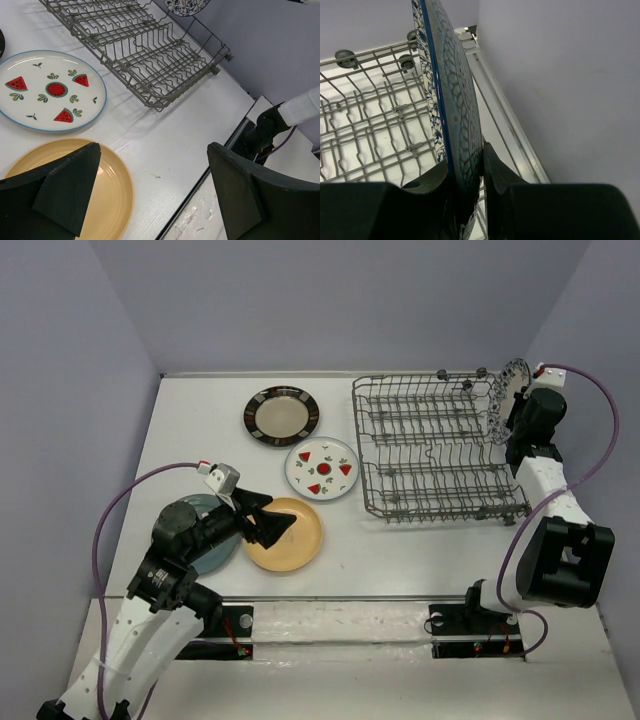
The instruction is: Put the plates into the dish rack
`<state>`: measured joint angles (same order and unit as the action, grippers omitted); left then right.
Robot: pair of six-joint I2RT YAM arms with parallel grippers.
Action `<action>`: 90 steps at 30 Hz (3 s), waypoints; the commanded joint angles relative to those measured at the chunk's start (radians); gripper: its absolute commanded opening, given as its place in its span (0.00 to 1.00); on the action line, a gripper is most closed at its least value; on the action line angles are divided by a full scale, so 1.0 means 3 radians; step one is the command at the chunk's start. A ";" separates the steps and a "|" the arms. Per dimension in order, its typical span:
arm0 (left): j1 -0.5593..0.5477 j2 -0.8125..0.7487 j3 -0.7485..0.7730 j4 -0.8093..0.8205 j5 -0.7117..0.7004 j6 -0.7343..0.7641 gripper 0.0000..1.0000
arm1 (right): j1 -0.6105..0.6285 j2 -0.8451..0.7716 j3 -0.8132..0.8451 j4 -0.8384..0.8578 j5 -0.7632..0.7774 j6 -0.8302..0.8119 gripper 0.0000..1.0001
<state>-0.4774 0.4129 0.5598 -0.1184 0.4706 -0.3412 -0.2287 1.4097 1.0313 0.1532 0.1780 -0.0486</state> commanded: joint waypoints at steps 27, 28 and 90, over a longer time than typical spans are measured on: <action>-0.0116 -0.0093 0.0133 0.0057 -0.0111 0.0013 0.99 | 0.0000 0.0128 0.0091 0.0047 -0.0312 -0.0421 0.07; -0.0111 -0.0098 0.0128 0.0057 -0.0111 0.0007 0.99 | 0.0000 0.0133 0.0060 0.0047 -0.0322 -0.0416 0.07; -0.0009 0.0831 0.0322 -0.0025 -0.1308 -0.0212 0.99 | 0.0633 -0.2326 -0.1203 0.0430 -0.1882 0.2776 0.91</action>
<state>-0.4931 0.5690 0.5972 -0.1913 0.1406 -0.3733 -0.1802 0.7841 0.7639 0.1501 -0.2920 0.7223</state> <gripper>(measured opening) 0.990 0.906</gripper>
